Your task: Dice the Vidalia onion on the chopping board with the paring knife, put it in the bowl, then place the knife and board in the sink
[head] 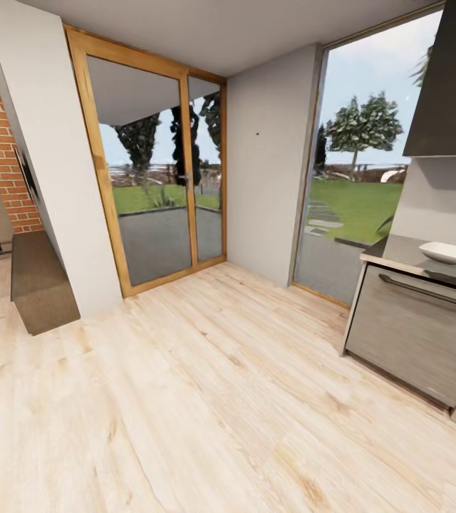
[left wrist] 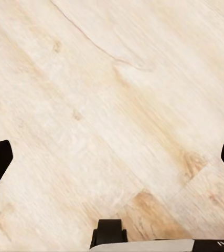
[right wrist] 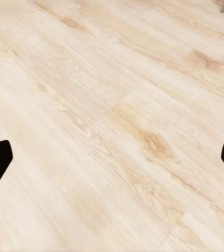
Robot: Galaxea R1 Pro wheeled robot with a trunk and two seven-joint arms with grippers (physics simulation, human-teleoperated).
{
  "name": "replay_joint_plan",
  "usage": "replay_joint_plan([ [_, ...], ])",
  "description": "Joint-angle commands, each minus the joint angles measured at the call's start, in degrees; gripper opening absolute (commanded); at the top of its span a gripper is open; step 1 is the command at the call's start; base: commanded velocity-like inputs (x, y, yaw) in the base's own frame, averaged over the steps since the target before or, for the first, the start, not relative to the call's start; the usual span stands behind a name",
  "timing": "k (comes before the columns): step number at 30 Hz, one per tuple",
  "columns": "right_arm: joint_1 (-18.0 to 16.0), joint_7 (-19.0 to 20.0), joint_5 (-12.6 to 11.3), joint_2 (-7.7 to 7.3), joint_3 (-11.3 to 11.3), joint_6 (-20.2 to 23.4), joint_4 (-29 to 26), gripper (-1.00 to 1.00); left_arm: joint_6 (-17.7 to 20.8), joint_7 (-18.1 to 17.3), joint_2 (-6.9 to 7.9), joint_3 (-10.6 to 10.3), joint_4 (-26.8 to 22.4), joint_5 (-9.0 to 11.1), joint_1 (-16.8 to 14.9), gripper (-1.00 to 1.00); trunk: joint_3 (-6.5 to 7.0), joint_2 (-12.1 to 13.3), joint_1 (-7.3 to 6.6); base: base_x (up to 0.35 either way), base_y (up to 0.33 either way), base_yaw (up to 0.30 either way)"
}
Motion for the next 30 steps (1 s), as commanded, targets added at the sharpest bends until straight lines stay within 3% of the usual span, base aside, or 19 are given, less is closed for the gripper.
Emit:
replay_joint_plan([
  [1,0.0,-0.1,-0.1,0.04,0.0,-0.2,0.3,1.00,-0.2,0.0,0.31,0.0,0.1,0.1,0.0,1.00,-0.06,0.0,0.00,0.000,0.000,0.000],
  [7,0.0,-0.2,-0.2,0.09,-0.1,-0.2,1.8,1.00,-0.2,0.0,1.75,0.0,0.4,0.2,0.0,1.00,0.10,0.0,0.00,0.000,0.000,-0.100],
  [16,0.0,-0.2,-0.3,0.01,-0.3,-0.2,2.1,1.00,-0.2,0.0,1.84,0.0,1.5,0.2,0.0,1.00,0.63,0.0,0.00,0.059,0.000,-0.236],
  [23,0.0,-0.1,-0.3,0.08,-3.9,-0.1,2.1,1.00,-0.2,0.0,1.76,0.0,1.7,0.2,0.0,1.00,0.91,0.0,0.00,0.271,0.000,-0.279],
  [30,0.0,-0.1,-0.3,0.13,-4.6,-0.1,2.2,1.00,-0.2,0.0,1.75,0.0,1.8,0.2,0.0,1.00,1.03,0.0,0.00,0.317,0.000,-0.296],
])
